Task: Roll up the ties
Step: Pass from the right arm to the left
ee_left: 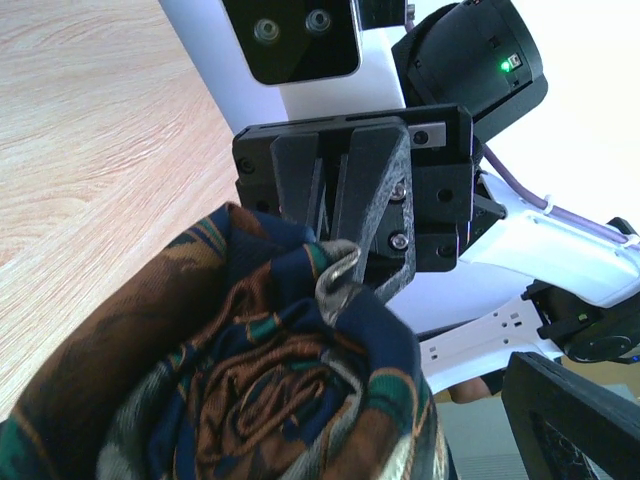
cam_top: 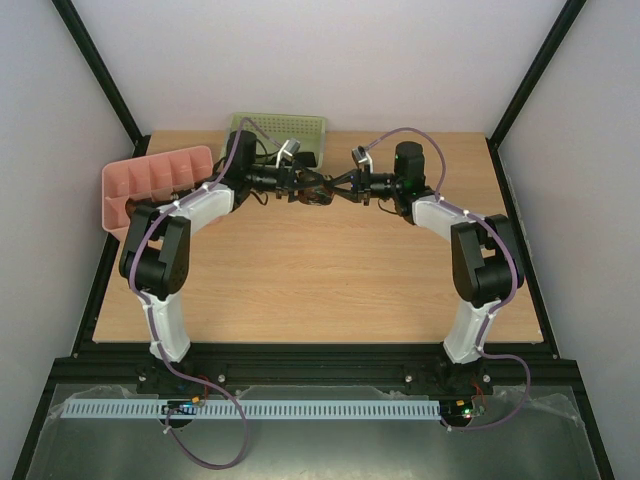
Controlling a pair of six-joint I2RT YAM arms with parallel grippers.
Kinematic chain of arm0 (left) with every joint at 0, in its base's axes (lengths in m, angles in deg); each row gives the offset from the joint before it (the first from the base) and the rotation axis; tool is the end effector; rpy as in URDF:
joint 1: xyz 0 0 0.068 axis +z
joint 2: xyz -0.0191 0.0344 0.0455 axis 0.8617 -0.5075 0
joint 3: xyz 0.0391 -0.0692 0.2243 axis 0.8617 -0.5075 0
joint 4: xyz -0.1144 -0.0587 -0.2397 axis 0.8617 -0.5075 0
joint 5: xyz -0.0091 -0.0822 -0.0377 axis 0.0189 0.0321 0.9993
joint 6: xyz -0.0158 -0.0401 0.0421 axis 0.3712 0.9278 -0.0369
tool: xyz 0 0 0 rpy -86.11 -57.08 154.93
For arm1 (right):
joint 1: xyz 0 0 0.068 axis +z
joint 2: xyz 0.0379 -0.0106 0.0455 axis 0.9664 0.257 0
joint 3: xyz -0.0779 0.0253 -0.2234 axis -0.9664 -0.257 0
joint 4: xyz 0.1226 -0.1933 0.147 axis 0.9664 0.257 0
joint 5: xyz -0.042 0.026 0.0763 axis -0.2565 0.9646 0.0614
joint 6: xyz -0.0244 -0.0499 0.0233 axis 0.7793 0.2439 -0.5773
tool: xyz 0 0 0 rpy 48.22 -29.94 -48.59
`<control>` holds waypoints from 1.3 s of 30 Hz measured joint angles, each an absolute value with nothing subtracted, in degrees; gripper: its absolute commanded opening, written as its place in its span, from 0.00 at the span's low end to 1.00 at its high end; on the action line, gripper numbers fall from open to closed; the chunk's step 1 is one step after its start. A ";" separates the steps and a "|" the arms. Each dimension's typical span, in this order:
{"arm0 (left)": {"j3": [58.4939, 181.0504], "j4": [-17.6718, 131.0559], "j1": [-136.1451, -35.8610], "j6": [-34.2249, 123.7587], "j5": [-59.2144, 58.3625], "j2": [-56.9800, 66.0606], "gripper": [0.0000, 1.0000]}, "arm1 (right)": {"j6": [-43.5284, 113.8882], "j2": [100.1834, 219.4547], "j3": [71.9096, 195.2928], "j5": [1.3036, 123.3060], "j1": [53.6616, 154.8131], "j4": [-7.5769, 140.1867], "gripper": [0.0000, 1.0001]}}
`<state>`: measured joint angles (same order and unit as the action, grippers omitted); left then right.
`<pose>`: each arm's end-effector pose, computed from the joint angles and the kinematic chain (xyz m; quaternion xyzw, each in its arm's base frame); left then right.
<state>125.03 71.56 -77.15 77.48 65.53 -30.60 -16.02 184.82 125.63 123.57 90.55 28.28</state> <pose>0.3967 -0.1712 0.2131 0.2058 0.7039 -0.6601 0.1626 0.3852 0.1496 0.2187 -0.1561 0.6919 0.6691 0.2220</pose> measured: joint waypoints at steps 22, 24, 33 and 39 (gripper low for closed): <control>126.41 69.11 -77.52 75.99 64.78 -31.95 0.90 | -16.05 184.82 125.97 123.11 90.95 28.24 0.01; 126.41 69.09 -77.61 75.84 64.78 -32.08 0.87 | -16.05 184.82 125.97 123.04 91.01 28.26 0.01; 126.78 68.78 -77.79 75.08 65.51 -32.13 0.52 | -15.63 184.82 126.00 122.41 91.23 28.59 0.01; 126.76 68.89 -77.22 74.03 65.59 -32.10 0.28 | -12.57 184.82 127.35 121.58 91.19 32.37 0.07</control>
